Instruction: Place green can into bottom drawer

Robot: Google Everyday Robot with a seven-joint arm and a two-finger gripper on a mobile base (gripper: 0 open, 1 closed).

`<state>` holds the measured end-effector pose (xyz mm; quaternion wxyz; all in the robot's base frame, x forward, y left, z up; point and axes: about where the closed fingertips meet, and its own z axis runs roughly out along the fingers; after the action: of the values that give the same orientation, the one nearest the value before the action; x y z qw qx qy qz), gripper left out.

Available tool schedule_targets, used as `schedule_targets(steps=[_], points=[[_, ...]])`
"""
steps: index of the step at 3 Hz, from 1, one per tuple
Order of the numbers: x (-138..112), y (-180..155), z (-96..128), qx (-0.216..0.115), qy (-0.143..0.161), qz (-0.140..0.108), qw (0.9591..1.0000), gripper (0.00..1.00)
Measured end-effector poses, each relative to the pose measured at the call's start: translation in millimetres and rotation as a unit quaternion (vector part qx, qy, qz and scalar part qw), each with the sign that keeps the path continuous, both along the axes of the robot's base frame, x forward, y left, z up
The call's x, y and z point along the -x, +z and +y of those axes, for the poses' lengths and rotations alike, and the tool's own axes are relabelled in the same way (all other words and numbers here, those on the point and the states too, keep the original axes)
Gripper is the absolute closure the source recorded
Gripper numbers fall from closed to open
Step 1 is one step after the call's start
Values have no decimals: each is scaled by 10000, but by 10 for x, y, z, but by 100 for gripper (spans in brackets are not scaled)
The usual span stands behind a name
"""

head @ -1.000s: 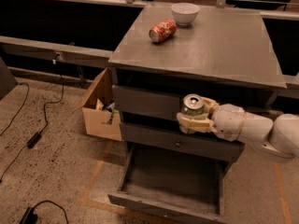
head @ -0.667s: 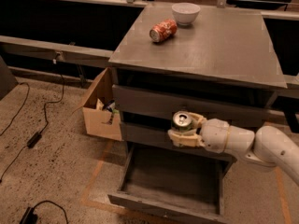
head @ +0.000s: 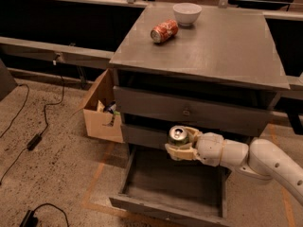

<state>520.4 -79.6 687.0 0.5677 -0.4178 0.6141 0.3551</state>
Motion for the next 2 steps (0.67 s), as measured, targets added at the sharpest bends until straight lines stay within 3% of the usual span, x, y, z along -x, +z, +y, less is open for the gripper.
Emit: schedule_targets(steps=[1,2], points=[[128,-334,68,-56,-164,246,9995,100],[412,-1017,212,-155,-105,493,9986,100]])
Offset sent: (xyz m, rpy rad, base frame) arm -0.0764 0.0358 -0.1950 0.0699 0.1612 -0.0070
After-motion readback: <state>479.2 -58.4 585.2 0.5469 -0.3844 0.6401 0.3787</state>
